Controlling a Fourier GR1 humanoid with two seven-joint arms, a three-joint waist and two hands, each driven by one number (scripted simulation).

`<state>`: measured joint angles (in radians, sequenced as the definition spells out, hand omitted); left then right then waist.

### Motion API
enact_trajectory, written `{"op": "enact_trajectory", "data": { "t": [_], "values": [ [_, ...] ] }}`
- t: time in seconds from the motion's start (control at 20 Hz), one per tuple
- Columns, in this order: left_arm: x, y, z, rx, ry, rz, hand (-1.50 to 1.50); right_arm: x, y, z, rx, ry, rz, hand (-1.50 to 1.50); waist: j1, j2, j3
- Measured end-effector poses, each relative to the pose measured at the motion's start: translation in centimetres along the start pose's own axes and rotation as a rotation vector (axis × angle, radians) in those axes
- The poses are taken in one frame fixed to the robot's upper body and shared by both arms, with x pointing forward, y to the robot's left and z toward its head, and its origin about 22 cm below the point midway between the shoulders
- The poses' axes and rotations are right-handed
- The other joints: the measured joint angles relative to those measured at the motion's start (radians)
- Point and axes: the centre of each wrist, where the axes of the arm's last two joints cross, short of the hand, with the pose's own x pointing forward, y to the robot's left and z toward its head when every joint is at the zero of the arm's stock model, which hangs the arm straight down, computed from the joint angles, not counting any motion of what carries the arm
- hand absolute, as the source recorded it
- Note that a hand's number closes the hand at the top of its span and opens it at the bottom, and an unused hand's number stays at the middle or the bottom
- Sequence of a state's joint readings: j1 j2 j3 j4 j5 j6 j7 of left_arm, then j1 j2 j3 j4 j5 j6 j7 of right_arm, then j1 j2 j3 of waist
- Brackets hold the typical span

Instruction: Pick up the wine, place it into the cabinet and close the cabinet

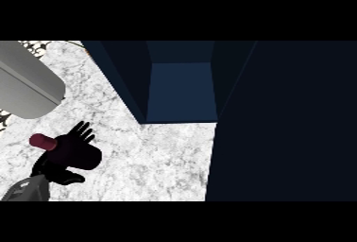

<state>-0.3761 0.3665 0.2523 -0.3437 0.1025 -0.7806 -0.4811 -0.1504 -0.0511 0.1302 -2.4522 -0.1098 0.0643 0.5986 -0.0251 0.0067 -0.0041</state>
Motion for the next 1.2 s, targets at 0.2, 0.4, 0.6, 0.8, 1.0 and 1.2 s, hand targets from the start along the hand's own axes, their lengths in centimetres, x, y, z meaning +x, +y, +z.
{"op": "enact_trajectory", "data": {
  "t": [0.2, 0.4, 0.6, 0.8, 1.0, 1.2],
  "values": [
    [-0.5, -0.2, 0.0, -0.006, -0.001, 0.011, -1.50, 0.0, 0.0, 0.0, -0.003, 0.004, -0.001, -1.50, 0.000, 0.000, 0.000],
    [-0.8, -0.7, -0.4, -0.020, -0.008, 0.012, -1.50, -0.2, 0.1, 0.2, -0.004, 0.008, -0.004, -1.50, 0.002, -0.001, 0.000],
    [-0.9, -1.1, -0.7, -0.026, -0.028, 0.009, -1.50, -0.2, -0.1, 0.3, -0.009, 0.012, 0.003, -1.50, 0.002, -0.001, 0.000],
    [-0.8, -1.6, -1.7, -0.012, -0.059, 0.019, 1.50, -0.1, 0.1, 0.2, 0.006, 0.017, -0.001, -1.50, 0.000, -0.001, 0.001],
    [-1.3, -2.4, -2.5, -0.006, -0.073, 0.051, 1.50, 0.0, 0.0, 0.1, 0.000, 0.022, 0.001, -1.50, 0.002, -0.001, 0.001],
    [-1.1, -3.1, -3.6, -0.032, -0.060, 0.085, 1.50, -0.4, -0.1, 0.5, -0.001, 0.028, 0.006, -1.50, 0.001, -0.001, 0.001]
  ]
}}
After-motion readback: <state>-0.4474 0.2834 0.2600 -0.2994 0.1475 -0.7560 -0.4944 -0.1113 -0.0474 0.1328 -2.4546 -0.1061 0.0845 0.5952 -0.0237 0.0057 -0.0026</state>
